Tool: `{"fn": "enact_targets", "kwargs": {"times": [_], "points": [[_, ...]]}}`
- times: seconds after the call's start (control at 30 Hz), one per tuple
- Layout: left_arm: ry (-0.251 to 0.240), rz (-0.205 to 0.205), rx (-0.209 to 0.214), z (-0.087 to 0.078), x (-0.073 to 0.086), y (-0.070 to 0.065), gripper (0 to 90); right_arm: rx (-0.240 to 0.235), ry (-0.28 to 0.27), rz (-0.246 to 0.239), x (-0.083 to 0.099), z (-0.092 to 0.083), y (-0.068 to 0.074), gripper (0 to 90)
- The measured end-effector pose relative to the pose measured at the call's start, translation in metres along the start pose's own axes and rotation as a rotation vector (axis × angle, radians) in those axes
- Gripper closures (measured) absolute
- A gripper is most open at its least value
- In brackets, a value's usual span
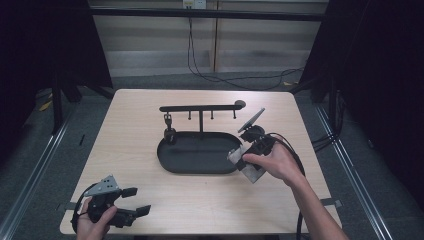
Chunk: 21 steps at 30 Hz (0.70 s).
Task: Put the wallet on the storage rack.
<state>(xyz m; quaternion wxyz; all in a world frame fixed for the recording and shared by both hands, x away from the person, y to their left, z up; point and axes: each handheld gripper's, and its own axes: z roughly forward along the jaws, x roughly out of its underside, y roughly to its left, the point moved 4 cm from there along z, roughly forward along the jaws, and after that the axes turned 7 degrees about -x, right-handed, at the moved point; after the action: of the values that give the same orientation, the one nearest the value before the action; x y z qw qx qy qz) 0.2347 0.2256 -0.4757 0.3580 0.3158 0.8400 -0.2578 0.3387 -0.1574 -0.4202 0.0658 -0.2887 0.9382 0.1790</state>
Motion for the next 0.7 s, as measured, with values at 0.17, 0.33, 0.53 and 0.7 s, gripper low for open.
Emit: {"fn": "enact_targets", "kwargs": {"times": [0.17, 0.33, 0.53, 0.7], "points": [[-0.001, -0.001, 0.0, 0.0, 0.0, 0.0, 16.6, -0.011, -0.031, 0.023, -0.007, 0.001, -0.002, 32.2], [-0.001, -0.002, 0.002, 0.0, 0.0, 0.0, 16.6, -0.026, -0.077, 0.055, -0.013, 0.001, -0.006, 32.2], [-0.004, -0.005, 0.0, 0.0, 0.0, 0.0, 16.6, -0.036, -0.1, 0.094, -0.02, 0.004, -0.008, 32.3], [-0.018, -0.01, 0.004, -0.001, -0.001, 0.0, 16.5, -0.04, -0.11, 0.107, -0.024, 0.007, -0.011, 32.3]]}}
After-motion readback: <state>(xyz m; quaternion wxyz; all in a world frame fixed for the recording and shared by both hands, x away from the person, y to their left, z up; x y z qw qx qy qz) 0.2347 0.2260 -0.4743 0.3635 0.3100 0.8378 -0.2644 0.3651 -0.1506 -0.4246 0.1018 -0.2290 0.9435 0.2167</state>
